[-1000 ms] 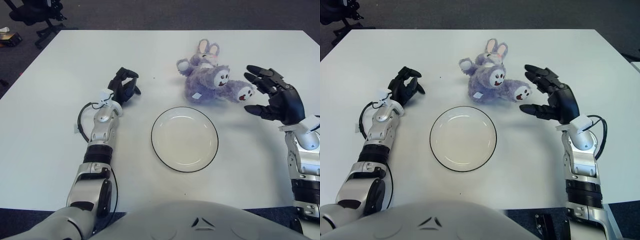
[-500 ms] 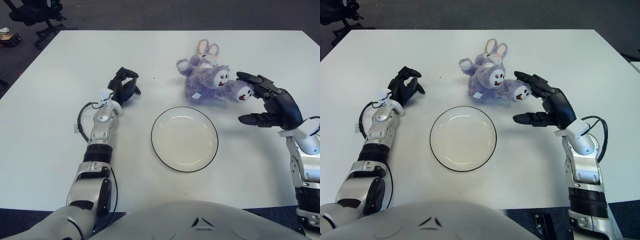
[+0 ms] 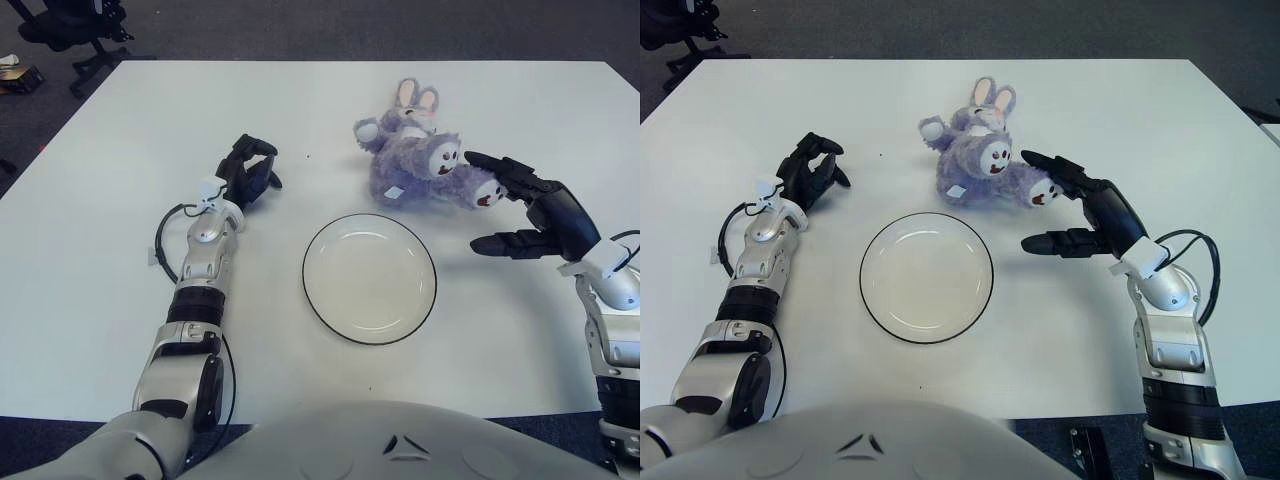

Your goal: Put the doll into the plate.

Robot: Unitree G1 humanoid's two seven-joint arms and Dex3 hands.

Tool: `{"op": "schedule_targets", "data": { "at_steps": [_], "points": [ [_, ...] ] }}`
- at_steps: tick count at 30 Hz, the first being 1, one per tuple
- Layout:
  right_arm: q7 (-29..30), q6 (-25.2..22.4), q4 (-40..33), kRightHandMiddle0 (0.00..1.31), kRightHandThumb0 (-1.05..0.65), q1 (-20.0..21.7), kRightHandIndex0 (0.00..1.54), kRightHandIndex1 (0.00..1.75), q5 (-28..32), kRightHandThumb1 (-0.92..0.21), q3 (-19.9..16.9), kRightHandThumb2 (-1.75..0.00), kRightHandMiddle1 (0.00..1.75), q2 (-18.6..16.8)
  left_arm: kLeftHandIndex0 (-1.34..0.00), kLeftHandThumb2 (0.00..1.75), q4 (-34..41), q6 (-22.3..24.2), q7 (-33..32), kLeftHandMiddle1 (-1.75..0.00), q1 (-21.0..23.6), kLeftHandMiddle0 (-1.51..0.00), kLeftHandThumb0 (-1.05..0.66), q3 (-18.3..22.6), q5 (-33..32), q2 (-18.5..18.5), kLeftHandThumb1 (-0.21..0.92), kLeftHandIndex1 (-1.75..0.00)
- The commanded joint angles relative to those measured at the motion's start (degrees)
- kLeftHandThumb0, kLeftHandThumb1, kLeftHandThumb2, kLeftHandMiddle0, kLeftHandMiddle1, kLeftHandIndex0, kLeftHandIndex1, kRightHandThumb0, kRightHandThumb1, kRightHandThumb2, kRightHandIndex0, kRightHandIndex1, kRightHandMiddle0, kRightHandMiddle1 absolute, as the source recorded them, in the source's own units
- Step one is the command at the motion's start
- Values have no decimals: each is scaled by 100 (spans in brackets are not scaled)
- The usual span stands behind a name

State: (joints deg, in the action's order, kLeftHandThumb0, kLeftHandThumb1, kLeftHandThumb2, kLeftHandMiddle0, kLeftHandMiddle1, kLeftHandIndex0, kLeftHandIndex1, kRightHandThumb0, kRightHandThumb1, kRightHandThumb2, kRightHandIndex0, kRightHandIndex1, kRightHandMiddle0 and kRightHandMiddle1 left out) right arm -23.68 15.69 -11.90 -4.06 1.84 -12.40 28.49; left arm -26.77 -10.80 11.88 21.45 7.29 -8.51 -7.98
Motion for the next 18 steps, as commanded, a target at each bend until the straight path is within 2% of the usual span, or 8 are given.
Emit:
{"op": "schedule_targets", "data": {
  "at_steps": [1,5,13,15,18],
  "points": [
    [337,37,67,31,-54,65,24,0,-329,-72,108,-1,1,-171,-38,35,-158,167,26,-175,-141,-70,-36,-44,43,11,92,-157],
    [638,166,243,36,-51,153,27,2,-547,-70,192,0,4,-334,-38,35,-172,151,24,-175,-139,-70,-36,-49,43,26,92,-157],
    [745,228,305,40,-47,169,30,1,-605,-69,228,0,4,-345,-38,35,-174,146,23,-175,-140,-71,-36,-50,45,29,92,-157],
    [1424,40,394,45,-45,289,34,3,-1007,-70,331,-1,7,-815,-38,35,-170,132,35,-175,-152,-71,-36,-49,33,38,92,-157],
    [1869,-13,477,52,-41,357,41,2,-1268,-72,399,-1,10,-1062,-38,35,-160,122,40,-175,-163,-71,-36,-51,27,46,92,-157]
  ]
}}
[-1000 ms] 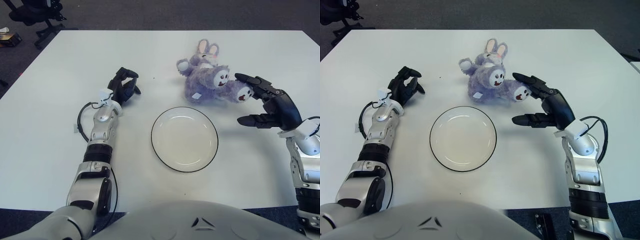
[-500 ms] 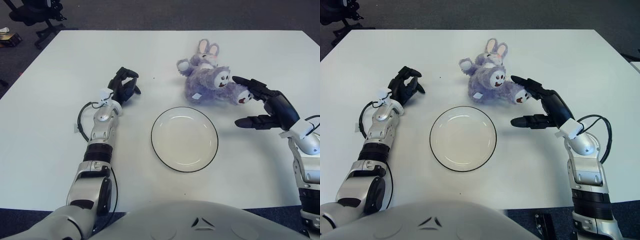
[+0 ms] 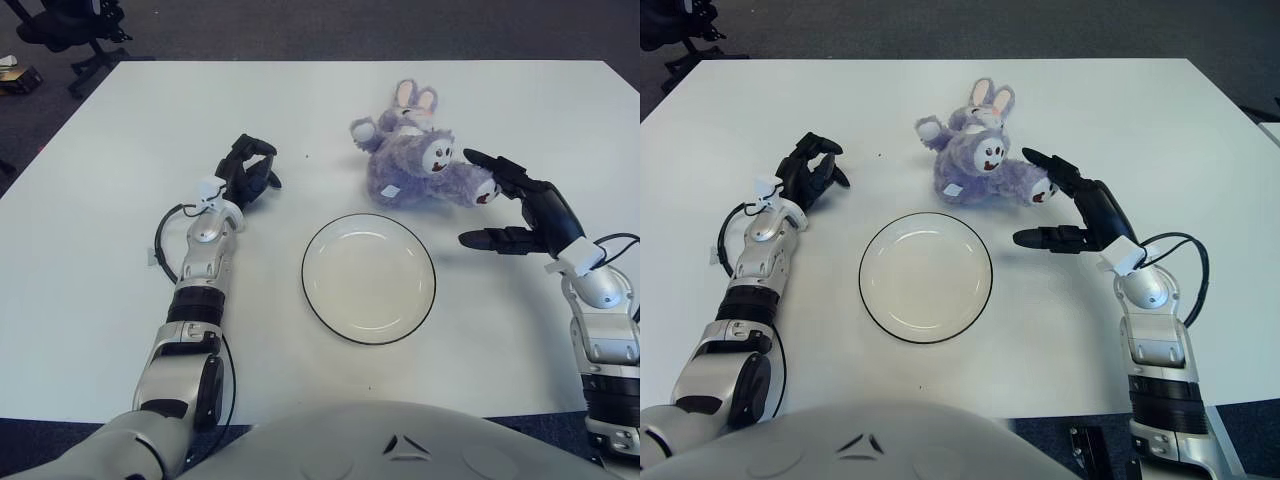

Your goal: Put the doll into the plate.

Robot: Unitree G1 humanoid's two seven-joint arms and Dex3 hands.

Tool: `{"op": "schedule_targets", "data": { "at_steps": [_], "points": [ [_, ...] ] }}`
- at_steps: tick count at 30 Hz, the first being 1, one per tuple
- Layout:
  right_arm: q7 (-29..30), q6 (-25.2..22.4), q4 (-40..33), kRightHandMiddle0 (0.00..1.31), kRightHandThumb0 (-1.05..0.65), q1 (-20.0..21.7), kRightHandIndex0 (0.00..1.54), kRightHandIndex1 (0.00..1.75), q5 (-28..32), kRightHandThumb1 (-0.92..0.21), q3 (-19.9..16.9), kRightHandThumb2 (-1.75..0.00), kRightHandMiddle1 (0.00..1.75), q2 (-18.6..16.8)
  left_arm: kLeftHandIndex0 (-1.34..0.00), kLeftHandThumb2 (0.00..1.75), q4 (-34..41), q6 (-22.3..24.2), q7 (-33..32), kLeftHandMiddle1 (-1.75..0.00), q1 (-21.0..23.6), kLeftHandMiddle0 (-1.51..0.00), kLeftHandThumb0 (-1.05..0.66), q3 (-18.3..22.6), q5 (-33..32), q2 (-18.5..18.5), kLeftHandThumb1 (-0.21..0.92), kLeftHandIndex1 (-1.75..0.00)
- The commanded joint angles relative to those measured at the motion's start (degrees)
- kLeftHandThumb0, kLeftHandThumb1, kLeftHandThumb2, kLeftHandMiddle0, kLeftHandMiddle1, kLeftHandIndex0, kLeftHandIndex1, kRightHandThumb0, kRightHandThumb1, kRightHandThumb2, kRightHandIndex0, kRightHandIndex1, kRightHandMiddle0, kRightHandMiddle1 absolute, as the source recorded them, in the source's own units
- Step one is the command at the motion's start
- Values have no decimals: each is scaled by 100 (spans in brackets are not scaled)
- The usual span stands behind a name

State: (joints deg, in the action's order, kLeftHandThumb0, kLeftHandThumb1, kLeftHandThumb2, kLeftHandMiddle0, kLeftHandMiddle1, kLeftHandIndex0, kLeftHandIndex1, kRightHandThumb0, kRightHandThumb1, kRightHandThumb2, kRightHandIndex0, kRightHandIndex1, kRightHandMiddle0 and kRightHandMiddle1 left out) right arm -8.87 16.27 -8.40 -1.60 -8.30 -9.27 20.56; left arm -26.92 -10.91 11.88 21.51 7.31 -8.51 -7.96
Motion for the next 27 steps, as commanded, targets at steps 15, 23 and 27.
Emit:
{"op": "schedule_targets", "data": {
  "at_steps": [15,23,27],
  "points": [
    [2413,570,1042,54,-35,482,72,5,-1860,-87,374,-1,60,-585,-38,35,-124,90,42,-175,-200,-72,-36,-50,5,67,92,-157],
    [2734,690,1245,51,-34,557,77,4,-1978,-89,481,0,70,-536,-38,35,-128,84,43,-175,-201,-72,-36,-50,5,67,92,-157],
    [3200,625,1491,51,-36,867,78,4,-2210,-90,627,0,71,-806,-38,35,-167,49,61,-175,-193,-72,-36,-44,-4,65,92,-157]
  ]
}}
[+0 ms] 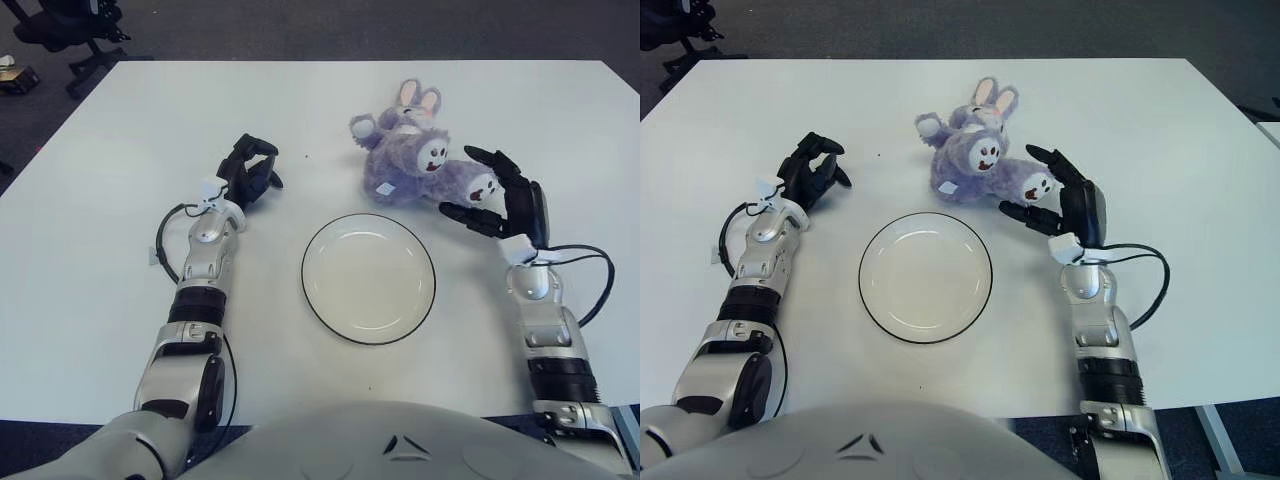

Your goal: Put the doll into the plate.

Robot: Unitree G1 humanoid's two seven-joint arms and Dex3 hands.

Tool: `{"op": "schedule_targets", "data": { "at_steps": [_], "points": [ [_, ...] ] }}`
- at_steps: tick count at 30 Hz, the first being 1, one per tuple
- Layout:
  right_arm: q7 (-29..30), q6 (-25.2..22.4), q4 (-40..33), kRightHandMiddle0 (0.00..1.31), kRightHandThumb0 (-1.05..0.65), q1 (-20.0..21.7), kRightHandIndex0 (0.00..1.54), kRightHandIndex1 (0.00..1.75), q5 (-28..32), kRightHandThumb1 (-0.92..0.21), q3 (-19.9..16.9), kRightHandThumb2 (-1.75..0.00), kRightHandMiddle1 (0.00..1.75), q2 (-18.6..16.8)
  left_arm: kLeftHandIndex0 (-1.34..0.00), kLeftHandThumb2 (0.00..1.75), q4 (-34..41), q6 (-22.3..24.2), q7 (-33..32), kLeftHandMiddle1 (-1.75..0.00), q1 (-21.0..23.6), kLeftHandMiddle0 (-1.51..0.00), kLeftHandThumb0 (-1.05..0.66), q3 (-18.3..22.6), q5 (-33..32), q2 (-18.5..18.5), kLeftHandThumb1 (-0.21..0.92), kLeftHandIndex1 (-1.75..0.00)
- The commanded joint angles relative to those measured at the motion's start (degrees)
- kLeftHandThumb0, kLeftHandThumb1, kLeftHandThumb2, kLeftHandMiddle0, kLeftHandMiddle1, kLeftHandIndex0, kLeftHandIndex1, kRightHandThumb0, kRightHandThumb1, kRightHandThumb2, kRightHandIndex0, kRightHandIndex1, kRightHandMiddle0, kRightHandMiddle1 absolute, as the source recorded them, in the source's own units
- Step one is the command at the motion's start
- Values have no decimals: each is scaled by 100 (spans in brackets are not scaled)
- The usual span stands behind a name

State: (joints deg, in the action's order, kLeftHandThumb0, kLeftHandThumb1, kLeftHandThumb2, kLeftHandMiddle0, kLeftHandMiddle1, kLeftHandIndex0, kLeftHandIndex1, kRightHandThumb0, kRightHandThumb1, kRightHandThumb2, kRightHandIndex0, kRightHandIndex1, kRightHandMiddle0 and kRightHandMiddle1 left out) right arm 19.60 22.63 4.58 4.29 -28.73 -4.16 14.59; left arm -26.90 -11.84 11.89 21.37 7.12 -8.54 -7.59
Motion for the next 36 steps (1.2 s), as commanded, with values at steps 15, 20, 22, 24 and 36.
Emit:
{"op": "schedule_targets", "data": {
  "at_steps": [15,20,22,24,36],
  "points": [
    [927,-56,384,52,-37,547,77,26,-309,-90,326,0,78,-311,-39,34,-241,45,72,-175,-172,-72,-36,-25,16,33,92,-156],
    [971,41,407,50,-36,585,58,78,-170,-91,361,0,89,-332,-39,34,-264,10,69,-175,-169,-73,-36,-31,23,37,92,-156],
    [921,200,460,54,-23,611,57,102,44,-91,362,-4,97,-372,-39,34,-278,-16,76,-175,-172,-73,-36,-33,25,36,92,-156],
    [869,315,501,57,-12,630,58,119,206,-92,362,-8,103,-398,-39,34,-291,-40,83,-175,-173,-73,-36,-35,25,35,92,-156],
    [112,806,745,52,-1,713,61,116,1206,-92,408,-15,136,-406,-39,34,-407,-188,136,-175,-145,-73,-36,-38,33,14,92,-155]
  ]
}}
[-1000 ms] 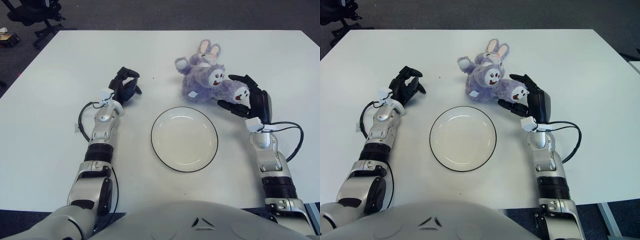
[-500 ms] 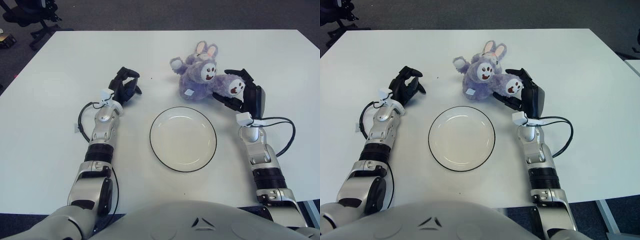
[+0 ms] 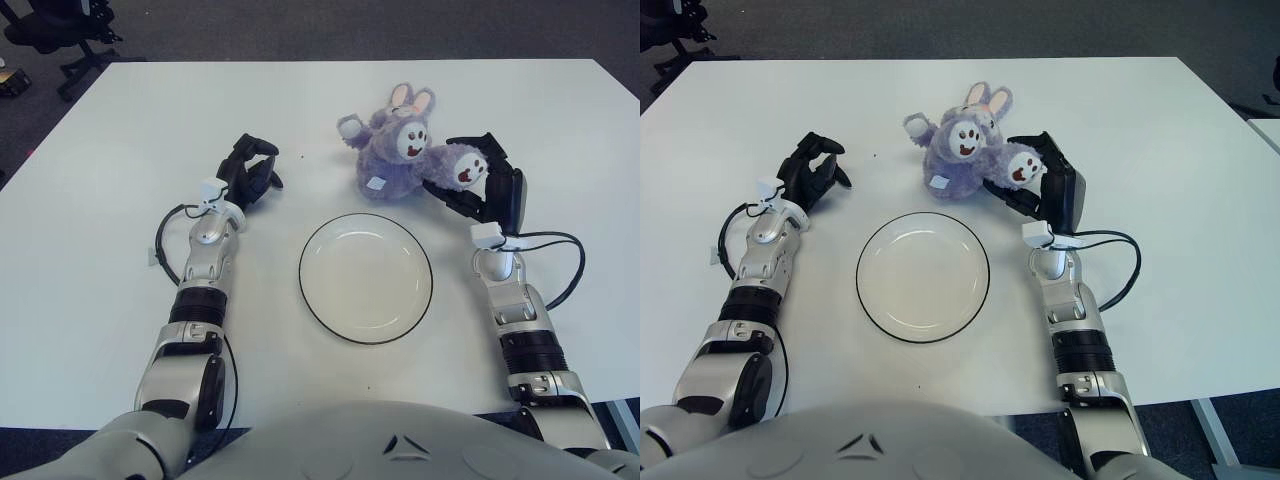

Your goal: Put the doll into the plate.

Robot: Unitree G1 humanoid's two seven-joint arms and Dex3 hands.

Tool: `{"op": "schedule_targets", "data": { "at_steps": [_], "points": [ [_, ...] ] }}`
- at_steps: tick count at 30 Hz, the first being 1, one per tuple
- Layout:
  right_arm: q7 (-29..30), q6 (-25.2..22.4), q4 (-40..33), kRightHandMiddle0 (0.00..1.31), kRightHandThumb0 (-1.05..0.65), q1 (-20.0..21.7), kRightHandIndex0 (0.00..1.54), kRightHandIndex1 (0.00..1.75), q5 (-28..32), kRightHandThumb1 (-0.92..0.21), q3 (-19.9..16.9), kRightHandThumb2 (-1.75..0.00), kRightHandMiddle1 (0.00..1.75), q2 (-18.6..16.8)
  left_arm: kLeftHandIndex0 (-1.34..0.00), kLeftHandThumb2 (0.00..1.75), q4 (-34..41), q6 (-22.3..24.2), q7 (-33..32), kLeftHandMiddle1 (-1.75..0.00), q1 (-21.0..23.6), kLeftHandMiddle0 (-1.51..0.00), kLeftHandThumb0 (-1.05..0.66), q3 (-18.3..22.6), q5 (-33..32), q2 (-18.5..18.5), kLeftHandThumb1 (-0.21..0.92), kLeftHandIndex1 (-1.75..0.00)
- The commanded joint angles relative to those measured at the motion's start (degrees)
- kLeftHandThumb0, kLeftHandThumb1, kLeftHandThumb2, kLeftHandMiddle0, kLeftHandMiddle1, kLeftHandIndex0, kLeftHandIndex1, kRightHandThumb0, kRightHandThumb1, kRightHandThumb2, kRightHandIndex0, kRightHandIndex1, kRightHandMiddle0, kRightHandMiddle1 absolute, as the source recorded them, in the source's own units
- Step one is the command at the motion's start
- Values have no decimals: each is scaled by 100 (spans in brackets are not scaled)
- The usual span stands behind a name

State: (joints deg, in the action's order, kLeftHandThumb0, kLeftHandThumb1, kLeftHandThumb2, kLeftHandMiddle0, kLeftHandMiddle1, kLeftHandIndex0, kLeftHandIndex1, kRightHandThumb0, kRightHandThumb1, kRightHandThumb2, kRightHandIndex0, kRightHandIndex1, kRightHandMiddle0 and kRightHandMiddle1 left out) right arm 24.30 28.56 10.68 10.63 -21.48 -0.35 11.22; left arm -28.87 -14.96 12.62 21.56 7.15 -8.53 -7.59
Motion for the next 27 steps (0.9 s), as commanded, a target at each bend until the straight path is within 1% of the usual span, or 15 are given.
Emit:
{"op": "schedule_targets", "data": {
  "at_steps": [1,2,3,5,7,10,14,17,18,19,20,21,25,27],
  "points": [
    [-463,247,145,50,-1,79,61,115,600,-92,28,-15,138,-72,-39,34,-216,119,64,-175,-162,-73,-36,-40,33,13,92,-155],
    [-534,270,153,50,0,80,61,114,673,-92,23,-16,139,-74,-39,34,-220,114,65,-175,-161,-73,-36,-40,33,13,92,-156],
    [-912,258,127,49,0,72,61,114,1151,-92,38,-16,141,-106,-39,34,-233,109,68,-175,-155,-73,-36,-39,33,10,92,-156],
    [-1518,220,82,46,0,61,60,115,1902,-92,54,-18,143,-154,-39,34,-253,99,73,-175,-145,-73,-36,-39,35,6,92,-156],
    [-1890,156,44,45,0,56,59,115,2332,-92,42,-19,145,-174,-39,34,-264,93,74,-175,-141,-73,-36,-42,38,4,92,-156],
    [-2176,99,26,44,0,59,58,116,2601,-92,1,-19,145,-190,-39,34,-283,85,78,-175,-134,-73,-36,-42,37,-1,92,-156],
    [-2807,-198,-32,46,0,103,56,118,3242,-92,-56,-20,145,-197,-39,34,-303,59,77,-175,-131,-73,-36,-53,62,-13,92,-155],
    [-3037,-337,-58,48,0,124,52,121,3407,-92,-104,-20,143,-201,-39,34,-312,44,75,-175,-130,-73,-36,-61,73,-18,92,-155],
    [-3123,-400,-68,50,-7,135,51,111,3471,-92,-114,-20,142,-198,-39,34,-315,40,74,-175,-129,-73,-36,-64,75,-19,92,-155],
    [-3190,-449,-77,52,-18,142,52,87,3516,-92,-127,-18,139,-198,-39,34,-318,37,73,-175,-129,-73,-36,-66,77,-20,92,-155],
    [-3240,-484,-85,53,-21,146,54,76,3543,-92,-142,-18,138,-204,-39,34,-320,34,73,-175,-129,-73,-36,-67,78,-20,92,-155],
    [-3271,-503,-92,54,-27,147,57,60,3553,-92,-157,-18,137,-211,-39,34,-322,32,72,-175,-128,-73,-36,-68,77,-21,92,-155],
    [-3866,-1029,-222,56,-34,189,62,26,4076,-92,-153,-17,135,-145,-39,34,-331,14,80,-175,-131,-73,-36,-80,83,-29,92,-155],
    [-3958,-1124,-257,56,-35,191,62,19,4125,-92,-184,-17,135,-150,-39,34,-335,10,80,-175,-130,-73,-36,-82,83,-30,92,-156]
  ]
}}
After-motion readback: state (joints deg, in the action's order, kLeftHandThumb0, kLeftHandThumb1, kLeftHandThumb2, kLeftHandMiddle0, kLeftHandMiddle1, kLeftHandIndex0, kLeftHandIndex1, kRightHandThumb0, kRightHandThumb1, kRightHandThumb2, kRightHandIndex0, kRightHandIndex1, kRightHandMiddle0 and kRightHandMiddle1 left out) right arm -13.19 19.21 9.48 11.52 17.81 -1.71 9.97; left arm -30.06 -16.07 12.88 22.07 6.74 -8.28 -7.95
